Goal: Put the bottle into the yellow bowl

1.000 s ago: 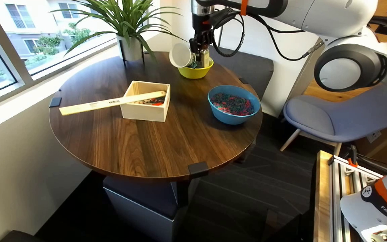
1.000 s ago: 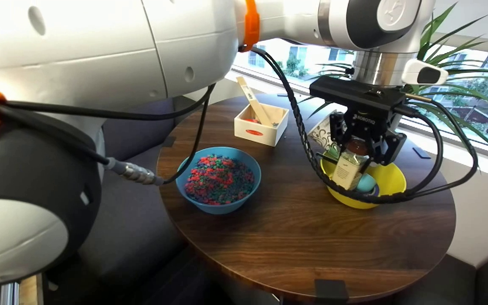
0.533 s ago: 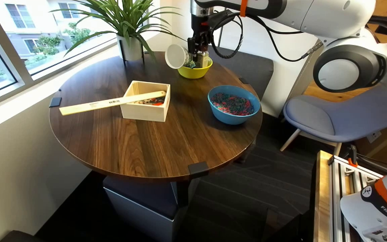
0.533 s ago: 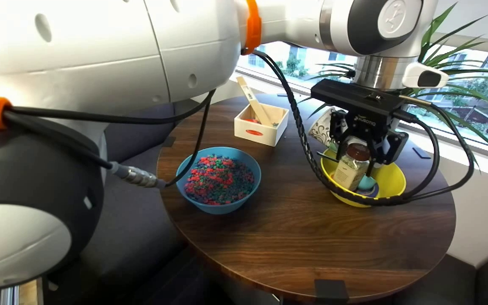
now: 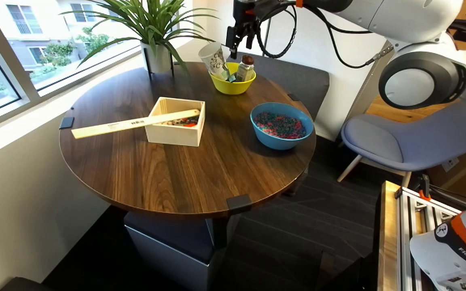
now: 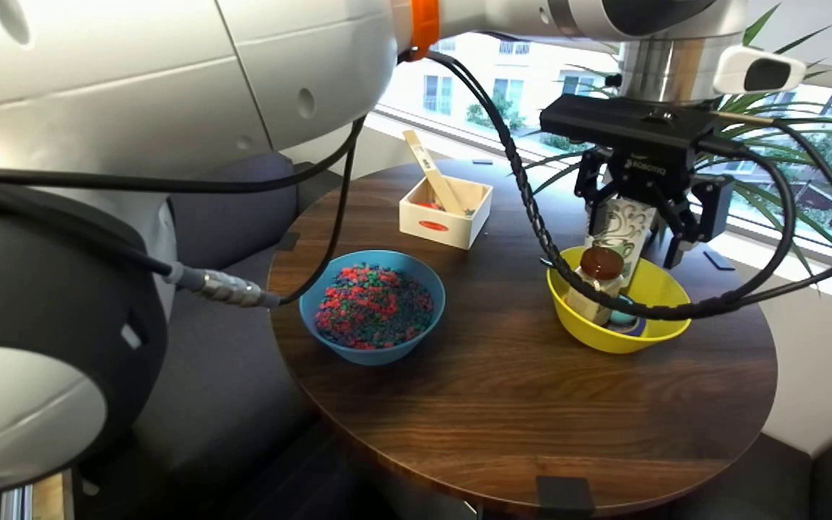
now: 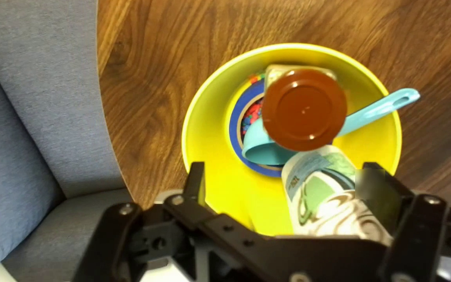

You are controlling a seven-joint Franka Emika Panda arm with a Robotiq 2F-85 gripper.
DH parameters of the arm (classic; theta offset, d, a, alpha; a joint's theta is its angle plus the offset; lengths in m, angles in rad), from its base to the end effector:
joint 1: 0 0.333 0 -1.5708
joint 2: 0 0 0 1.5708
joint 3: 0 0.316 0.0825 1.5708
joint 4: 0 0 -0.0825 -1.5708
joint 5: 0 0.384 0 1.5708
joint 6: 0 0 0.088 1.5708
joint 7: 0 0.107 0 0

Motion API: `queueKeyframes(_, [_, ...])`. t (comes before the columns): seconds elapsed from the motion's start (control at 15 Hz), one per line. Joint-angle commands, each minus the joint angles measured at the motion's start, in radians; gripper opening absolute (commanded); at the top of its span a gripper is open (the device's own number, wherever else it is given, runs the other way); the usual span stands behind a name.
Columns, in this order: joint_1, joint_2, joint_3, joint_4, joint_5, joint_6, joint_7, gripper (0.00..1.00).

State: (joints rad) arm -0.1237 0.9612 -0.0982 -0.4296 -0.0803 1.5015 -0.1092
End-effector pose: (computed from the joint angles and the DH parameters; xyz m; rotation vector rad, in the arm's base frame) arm 0.7566 -0.1331 0.5019 2.9618 -0.1132 0.1324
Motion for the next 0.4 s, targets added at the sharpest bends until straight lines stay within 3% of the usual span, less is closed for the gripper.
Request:
queueKeyframes(0.0, [-0.003,-0.060,0.007,0.001,-0.007,-0.002,-0.012,1.00])
queueKeyframes(0.33, [-0.004,-0.113,0.019,-0.006,0.002,0.007,-0.031,1.00])
